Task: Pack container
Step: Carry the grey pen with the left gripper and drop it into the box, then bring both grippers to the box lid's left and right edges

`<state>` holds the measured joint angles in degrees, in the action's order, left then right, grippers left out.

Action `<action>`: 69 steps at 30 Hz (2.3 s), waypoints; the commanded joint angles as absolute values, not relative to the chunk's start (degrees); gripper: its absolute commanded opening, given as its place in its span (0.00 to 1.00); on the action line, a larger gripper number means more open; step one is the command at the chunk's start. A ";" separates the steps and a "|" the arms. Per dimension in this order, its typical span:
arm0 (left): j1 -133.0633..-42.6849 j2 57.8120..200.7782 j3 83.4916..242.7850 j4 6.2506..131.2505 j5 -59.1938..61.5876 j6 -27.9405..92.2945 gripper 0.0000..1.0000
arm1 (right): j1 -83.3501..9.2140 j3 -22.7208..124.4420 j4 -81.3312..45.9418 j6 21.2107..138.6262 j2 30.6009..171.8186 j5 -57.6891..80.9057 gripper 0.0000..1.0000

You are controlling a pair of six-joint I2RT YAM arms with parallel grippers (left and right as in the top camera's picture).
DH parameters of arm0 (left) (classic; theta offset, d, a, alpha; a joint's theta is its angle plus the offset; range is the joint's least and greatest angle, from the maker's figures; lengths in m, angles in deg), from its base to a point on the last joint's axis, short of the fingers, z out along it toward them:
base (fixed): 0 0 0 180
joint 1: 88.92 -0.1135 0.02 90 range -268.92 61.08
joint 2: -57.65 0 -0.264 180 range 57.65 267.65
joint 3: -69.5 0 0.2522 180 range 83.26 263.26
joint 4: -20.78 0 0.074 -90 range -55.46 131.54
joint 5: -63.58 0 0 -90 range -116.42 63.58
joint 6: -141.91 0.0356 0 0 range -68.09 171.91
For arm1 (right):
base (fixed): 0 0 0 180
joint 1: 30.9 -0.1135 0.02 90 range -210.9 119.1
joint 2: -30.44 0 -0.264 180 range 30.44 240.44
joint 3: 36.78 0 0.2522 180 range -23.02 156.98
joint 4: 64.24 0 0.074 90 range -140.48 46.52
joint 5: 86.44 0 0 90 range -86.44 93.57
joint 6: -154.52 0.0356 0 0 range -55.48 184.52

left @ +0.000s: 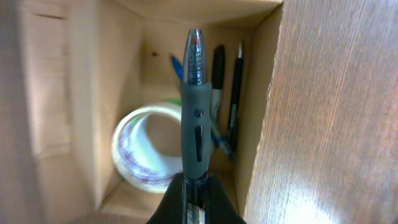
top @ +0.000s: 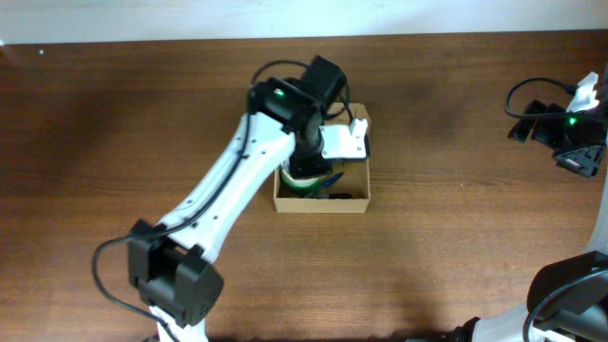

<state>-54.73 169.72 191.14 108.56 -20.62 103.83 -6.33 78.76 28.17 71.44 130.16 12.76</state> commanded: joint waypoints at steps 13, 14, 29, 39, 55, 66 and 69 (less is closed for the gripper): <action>-54.03 176.17 187.14 106.38 -18.45 103.81 0.02 | -6.13 78.50 28.15 71.46 130.47 13.28 0.99; -54.03 176.47 187.09 106.31 -18.45 103.81 0.02 | -6.13 78.50 28.15 71.46 130.47 13.28 0.99; -51.86 179.03 186.31 105.90 -19.20 101.32 0.26 | -6.13 78.50 28.15 71.46 130.47 13.28 0.99; -52.13 170.70 193.98 106.27 -32.64 90.33 0.41 | -6.13 78.50 28.15 71.46 130.47 13.28 0.99; -87.38 156.19 192.06 98.20 -19.59 67.57 0.45 | -6.13 78.50 21.13 72.12 130.47 13.85 0.99; -95.69 174.51 191.51 95.71 5.07 67.55 0.09 | -8.01 78.50 12.37 77.47 133.68 33.65 0.10; -94.68 180.19 191.51 93.63 12.08 67.55 0.06 | -11.16 78.50 11.41 78.59 139.01 37.91 0.10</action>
<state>-95.67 175.93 191.84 94.64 0.06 68.10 -7.97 78.76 11.82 76.53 133.42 29.69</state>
